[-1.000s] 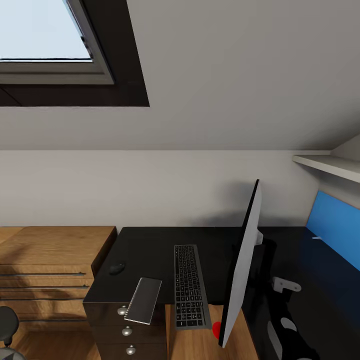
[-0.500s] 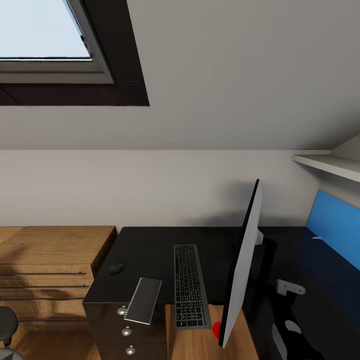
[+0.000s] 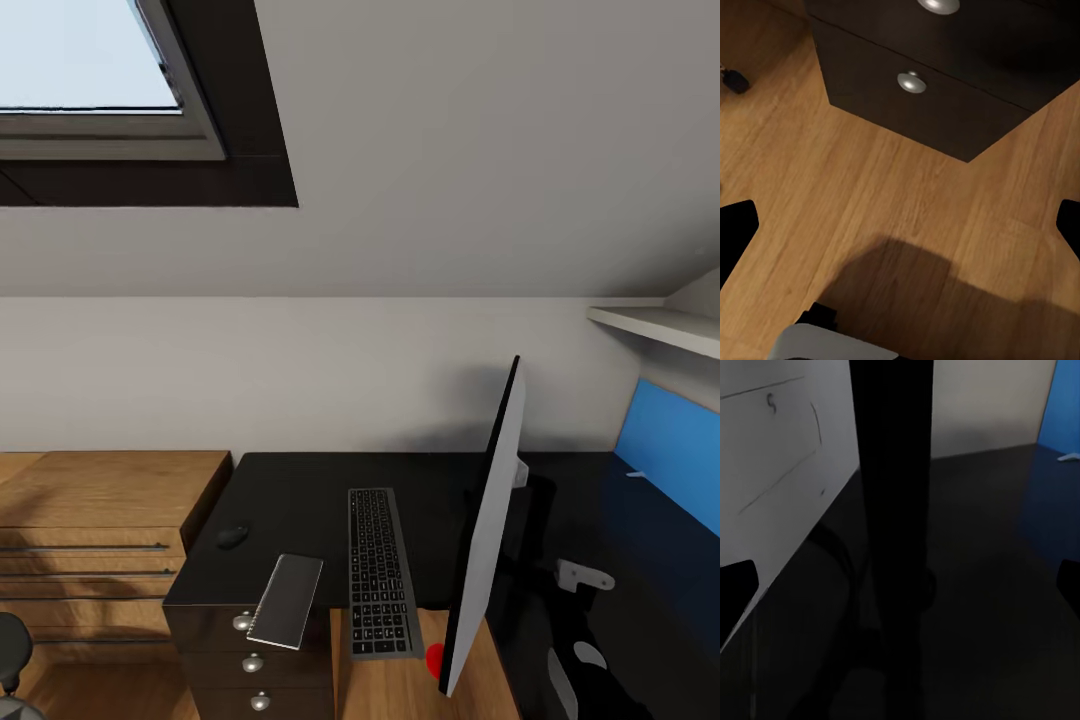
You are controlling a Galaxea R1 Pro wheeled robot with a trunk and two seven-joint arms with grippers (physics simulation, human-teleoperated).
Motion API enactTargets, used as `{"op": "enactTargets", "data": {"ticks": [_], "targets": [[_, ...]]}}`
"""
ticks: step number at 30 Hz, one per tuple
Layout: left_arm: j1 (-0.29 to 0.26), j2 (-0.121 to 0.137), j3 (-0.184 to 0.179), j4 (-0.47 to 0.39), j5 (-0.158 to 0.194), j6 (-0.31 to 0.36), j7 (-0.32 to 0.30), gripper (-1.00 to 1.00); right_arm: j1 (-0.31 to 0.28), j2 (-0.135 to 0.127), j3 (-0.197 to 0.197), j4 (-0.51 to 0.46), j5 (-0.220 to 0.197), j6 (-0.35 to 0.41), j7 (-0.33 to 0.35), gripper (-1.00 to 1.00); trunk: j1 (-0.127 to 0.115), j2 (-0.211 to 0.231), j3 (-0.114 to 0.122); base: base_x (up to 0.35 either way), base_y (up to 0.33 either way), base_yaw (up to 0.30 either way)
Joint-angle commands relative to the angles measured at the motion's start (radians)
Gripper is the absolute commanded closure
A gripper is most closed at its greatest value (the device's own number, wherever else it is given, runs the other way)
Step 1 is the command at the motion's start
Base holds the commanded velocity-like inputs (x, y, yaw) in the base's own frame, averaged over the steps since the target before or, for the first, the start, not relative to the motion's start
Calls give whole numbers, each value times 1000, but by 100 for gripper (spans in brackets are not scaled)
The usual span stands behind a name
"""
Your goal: In the bedroom, organize the workspace by keeping the computer under the desk, ensuring the monitor is on the desk, placing the keyboard on the desk next to the monitor, placing the mouse on the desk next to the keyboard, moving the folder from the swivel chair onto the desk next to the mouse, stacking the notebook on top of the folder with the pen on top of the notebook, and positioning the swivel chair next to the desk.
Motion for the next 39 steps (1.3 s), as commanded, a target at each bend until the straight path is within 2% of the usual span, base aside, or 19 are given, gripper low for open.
{"op": "enactTargets", "data": {"ticks": [1,17,27,39], "targets": [[-1,1,-7,0,10,-6,8,-100,-1,0,-5,2,11,-4,-2,-100,4,-9,-5,0,0,0],[-2,8,-9,10,10,-8,6,-100,-2,0,-5,4,6,-4,-3,-100,4,-9,-5,34,-20,0],[-1,9,-9,38,7,-48,6,-100,-1,-1,-5,4,6,-4,-3,-100,4,-9,-5,94,-63,0],[-1,9,-10,40,6,-55,5,-100,-2,-1,-5,4,7,-4,-3,-100,4,-9,-5,19,-27,0]]}}
